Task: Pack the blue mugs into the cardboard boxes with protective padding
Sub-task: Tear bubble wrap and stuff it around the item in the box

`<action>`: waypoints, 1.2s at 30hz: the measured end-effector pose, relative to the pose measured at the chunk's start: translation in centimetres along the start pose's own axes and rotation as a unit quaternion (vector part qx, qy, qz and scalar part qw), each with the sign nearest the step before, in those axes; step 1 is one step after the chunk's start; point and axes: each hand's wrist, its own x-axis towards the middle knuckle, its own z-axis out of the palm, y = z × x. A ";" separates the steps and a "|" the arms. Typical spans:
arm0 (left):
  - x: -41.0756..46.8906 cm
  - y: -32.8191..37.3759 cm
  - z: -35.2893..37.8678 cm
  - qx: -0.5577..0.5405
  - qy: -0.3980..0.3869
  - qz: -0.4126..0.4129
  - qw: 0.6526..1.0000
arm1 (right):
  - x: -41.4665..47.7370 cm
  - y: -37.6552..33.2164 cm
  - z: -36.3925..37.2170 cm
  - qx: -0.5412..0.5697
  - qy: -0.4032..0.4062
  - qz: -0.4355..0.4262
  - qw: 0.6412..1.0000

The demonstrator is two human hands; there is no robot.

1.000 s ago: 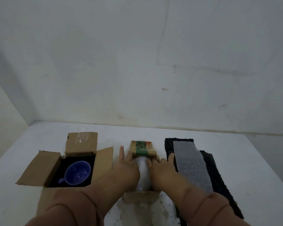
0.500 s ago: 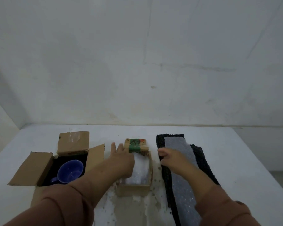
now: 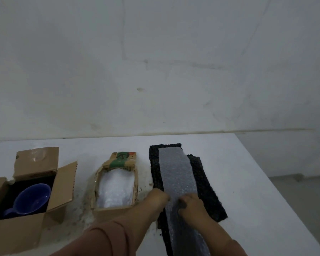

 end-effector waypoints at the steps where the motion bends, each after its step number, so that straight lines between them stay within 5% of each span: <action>1: 0.2 0.1 0.3 0.009 0.007 0.001 1.000 | 0.1 0.3 0.0 0.008 0.009 -0.007 1.000; 6: 0.1 0.6 1.7 0.136 0.017 0.085 0.987 | 0.2 0.7 -0.5 0.050 0.028 -0.018 0.998; 9: -0.4 0.9 1.5 0.085 0.033 0.139 0.986 | 0.0 0.9 -1.9 0.159 0.094 0.004 0.983; 15: -2.8 3.7 -2.1 0.033 0.008 0.244 0.969 | -0.4 0.1 -6.2 0.510 0.089 0.031 0.855; 22: -6.8 6.5 -6.6 -0.034 0.027 0.370 0.928 | -2.2 -5.7 -11.0 0.390 0.196 -0.113 0.893; 27: -9.3 7.2 -9.2 -0.030 0.077 0.420 0.904 | -3.9 -9.8 -13.0 0.353 0.279 -0.153 0.880; 32: -11.4 7.3 -11.1 -0.083 0.059 0.434 0.895 | -5.1 -12.2 -13.8 0.475 0.156 -0.207 0.841; 36: -11.8 6.8 -12.6 -0.103 0.001 0.418 0.903 | -5.4 -13.7 -13.6 0.502 0.138 -0.239 0.819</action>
